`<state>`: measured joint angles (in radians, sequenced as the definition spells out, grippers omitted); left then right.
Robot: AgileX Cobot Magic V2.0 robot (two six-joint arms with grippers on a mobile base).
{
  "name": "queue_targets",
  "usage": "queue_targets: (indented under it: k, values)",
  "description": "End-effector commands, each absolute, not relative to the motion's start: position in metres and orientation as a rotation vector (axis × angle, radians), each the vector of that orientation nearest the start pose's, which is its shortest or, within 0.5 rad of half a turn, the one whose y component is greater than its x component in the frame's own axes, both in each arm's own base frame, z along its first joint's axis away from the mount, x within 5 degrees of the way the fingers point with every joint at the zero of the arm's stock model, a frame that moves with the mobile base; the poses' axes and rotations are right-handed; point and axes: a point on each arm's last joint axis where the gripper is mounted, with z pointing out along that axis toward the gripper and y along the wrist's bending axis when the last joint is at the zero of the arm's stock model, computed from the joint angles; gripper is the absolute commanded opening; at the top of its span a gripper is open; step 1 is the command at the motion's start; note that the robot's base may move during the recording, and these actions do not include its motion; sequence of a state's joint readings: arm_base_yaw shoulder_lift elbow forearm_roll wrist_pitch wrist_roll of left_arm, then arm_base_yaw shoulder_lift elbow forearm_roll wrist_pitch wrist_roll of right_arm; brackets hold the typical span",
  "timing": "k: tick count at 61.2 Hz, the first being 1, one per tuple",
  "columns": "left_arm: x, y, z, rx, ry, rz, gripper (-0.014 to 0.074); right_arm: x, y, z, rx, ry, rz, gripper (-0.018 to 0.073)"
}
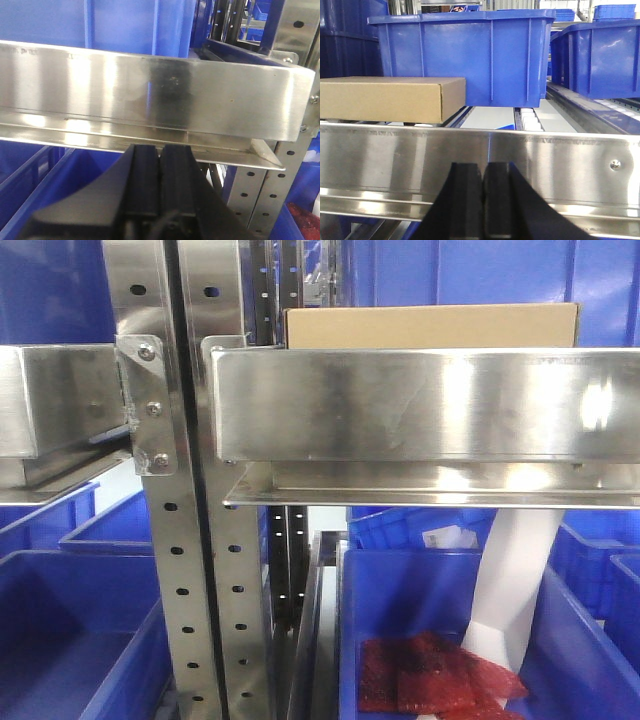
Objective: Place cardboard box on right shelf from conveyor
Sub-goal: 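Withdraw the right gripper from the box on the shelf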
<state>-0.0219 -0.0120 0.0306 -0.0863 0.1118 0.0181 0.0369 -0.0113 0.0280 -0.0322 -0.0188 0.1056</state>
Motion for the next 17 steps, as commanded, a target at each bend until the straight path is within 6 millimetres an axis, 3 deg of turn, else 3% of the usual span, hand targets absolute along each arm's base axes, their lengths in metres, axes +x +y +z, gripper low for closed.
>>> queue_targets:
  k: [1, 17]
  values:
    - [0.0561, -0.0014, 0.2021, -0.04, 1.522, -0.079, -0.0119, 0.0539, 0.0019, 0.2153, 0.03, 1.385, 0.093, 0.0055]
    - [0.0561, -0.0014, 0.2021, -0.04, 1.522, -0.079, -0.0119, 0.0539, 0.0019, 0.2153, 0.03, 1.385, 0.093, 0.0055]
